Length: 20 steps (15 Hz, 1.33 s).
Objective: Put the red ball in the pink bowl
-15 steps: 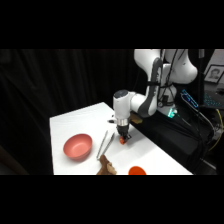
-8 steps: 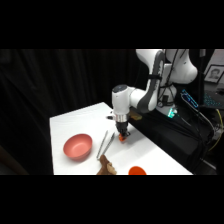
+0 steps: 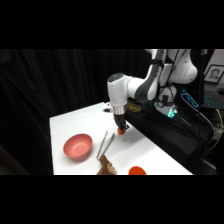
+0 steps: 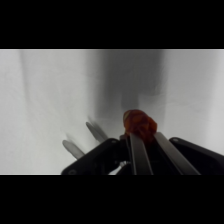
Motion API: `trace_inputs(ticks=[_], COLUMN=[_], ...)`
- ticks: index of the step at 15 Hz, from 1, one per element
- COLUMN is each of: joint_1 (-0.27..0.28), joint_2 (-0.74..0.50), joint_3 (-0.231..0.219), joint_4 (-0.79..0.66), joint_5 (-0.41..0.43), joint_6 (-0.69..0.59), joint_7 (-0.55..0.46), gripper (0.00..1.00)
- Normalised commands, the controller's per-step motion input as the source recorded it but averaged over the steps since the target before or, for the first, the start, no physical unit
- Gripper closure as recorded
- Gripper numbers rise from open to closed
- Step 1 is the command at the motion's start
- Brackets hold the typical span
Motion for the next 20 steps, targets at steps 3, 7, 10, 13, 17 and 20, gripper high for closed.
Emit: trace_inputs(ticks=[3,7,10,13,17,20], joint_1=[0.010,-0.013,-0.044,-0.060,-0.063,-0.061], joint_2=[-0.15,-0.03,0.09,0.20,0.31,0.37], joint_3=[-0.039,-0.039,-0.039,-0.031,-0.020,-0.012], joint_4=[0.26,0.35,0.44,0.49,0.57,0.63], joint_5=[-0.136,-0.123,-0.074,-0.035,0.009,0.048], joint_6=[-0.44,-0.41,-0.36,-0.31,-0.26,-0.24], joint_7=[0.01,-0.02,-0.09,-0.14,-0.18,-0.18], gripper=[0.97,0.97,0.97,0.97,0.97,0.97])
